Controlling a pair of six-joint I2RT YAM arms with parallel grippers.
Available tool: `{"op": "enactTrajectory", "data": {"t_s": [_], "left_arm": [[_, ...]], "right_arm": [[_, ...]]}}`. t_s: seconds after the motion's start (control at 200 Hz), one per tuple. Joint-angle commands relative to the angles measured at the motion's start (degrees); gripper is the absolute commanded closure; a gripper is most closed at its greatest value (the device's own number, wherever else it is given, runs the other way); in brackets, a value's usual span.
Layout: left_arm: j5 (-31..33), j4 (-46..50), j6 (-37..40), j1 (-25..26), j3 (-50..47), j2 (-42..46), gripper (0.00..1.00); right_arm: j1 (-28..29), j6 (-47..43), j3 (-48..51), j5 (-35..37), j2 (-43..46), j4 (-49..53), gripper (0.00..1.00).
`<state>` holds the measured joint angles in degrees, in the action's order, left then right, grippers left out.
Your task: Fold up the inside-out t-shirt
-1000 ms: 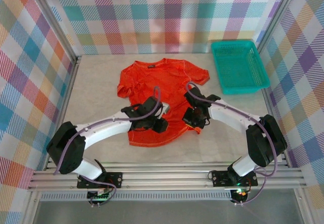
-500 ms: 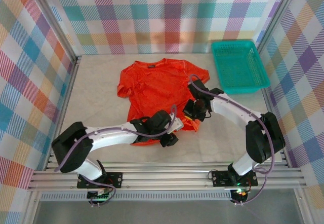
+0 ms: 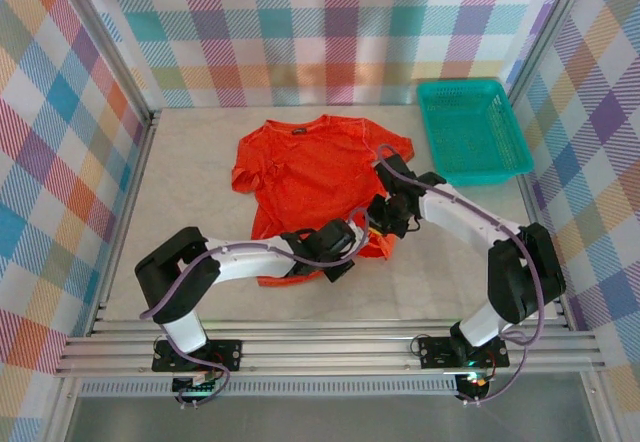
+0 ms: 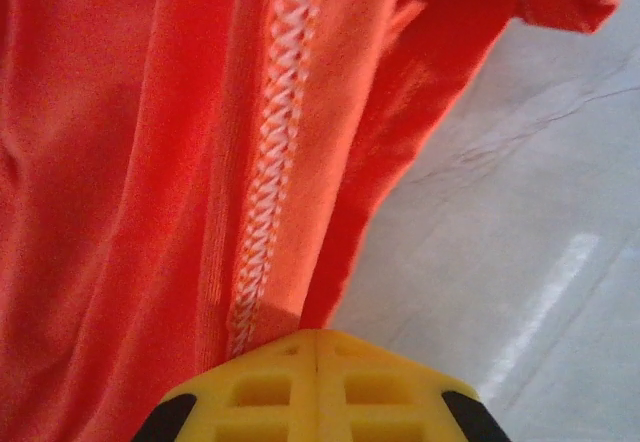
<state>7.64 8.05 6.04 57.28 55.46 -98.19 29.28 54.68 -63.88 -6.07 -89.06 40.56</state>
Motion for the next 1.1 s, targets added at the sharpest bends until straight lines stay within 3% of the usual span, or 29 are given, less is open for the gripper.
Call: {"op": "enactTrajectory", "data": {"t_s": [0.0,0.19,0.425,0.45,0.515,0.635,0.745,0.87,1.095], "left_arm": [[3.9,6.0,-1.6,-2.7,2.9,2.7,1.00],[1.2,16.5,-3.7,-4.2,14.7,5.9,1.00],[-10.5,35.8,-3.6,-6.0,39.9,-5.4,1.00],[-12.2,36.7,-4.0,-6.7,40.4,-6.0,0.95],[-16.2,35.3,-3.6,-7.8,37.3,-5.2,0.85],[-18.2,19.6,-1.8,-7.6,20.8,2.0,0.77],[-12.1,9.5,-2.4,-7.4,9.4,5.5,0.64],[-2.8,8.4,-3.6,-7.3,6.7,2.8,0.62],[1.9,-2.3,-8.3,-5.3,5.4,-0.9,0.55]], "right_arm": [[-0.6,-2.1,-0.3,0.9,1.8,1.8,1.00],[-3.6,-8.8,-4.8,0.4,0.0,3.9,1.00],[-10.3,-17.4,-16.2,-3.3,-4.3,7.6,1.00],[-10.4,-17.3,-17.0,-3.9,-4.7,7.8,1.00],[-10.4,-16.9,-17.8,-6.0,-5.7,7.1,1.00],[-10.4,-15.8,-17.4,-7.5,-6.9,6.1,1.00],[-10.4,-15.9,-17.4,-7.3,-7.4,6.1,1.00],[-10.4,-16.0,-17.4,-7.5,-7.7,6.0,1.00],[-10.5,-15.9,-16.6,-7.0,-7.7,6.0,1.00]]}}
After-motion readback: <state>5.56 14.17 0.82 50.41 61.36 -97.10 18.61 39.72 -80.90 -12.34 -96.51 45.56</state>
